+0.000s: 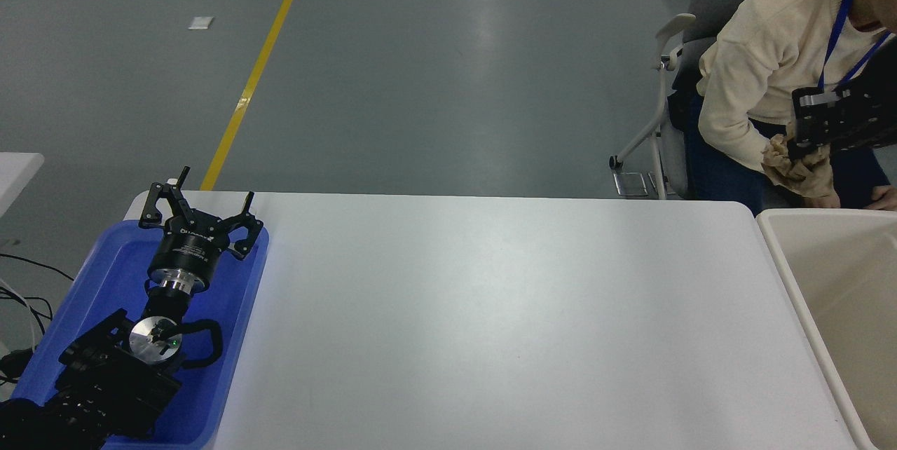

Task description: Pick up paper ball place in dustbin

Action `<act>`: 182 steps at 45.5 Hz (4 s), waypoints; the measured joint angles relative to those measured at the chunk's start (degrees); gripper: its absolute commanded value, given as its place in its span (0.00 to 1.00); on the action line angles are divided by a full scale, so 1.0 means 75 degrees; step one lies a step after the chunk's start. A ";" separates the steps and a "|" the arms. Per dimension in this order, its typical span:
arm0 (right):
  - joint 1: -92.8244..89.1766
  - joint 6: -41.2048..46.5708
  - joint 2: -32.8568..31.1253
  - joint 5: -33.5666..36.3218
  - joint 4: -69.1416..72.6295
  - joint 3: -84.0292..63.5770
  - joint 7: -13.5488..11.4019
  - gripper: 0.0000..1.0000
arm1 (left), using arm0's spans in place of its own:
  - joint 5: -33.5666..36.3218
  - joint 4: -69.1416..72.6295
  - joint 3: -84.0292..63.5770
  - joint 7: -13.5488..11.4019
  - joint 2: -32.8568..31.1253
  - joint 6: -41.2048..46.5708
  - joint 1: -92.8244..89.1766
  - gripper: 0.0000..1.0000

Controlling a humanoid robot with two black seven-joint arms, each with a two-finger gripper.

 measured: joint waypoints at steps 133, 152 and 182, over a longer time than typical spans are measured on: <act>-1.3210 -0.7099 0.1435 0.0003 -0.9534 0.5591 0.0015 1.00 | 0.0000 -0.0001 0.0000 -0.0025 0.0000 0.0000 0.0000 1.00; -1.2727 -0.7180 0.1199 0.0015 -0.8854 0.7804 0.0011 1.00 | -0.0002 -0.0001 0.0000 -0.0016 0.0000 0.0000 0.0000 1.00; -1.3470 -0.6938 0.1192 0.0566 -0.5479 1.5251 0.1179 1.00 | -0.0001 -0.0001 0.0000 -0.0021 -0.0001 0.0000 0.0000 1.00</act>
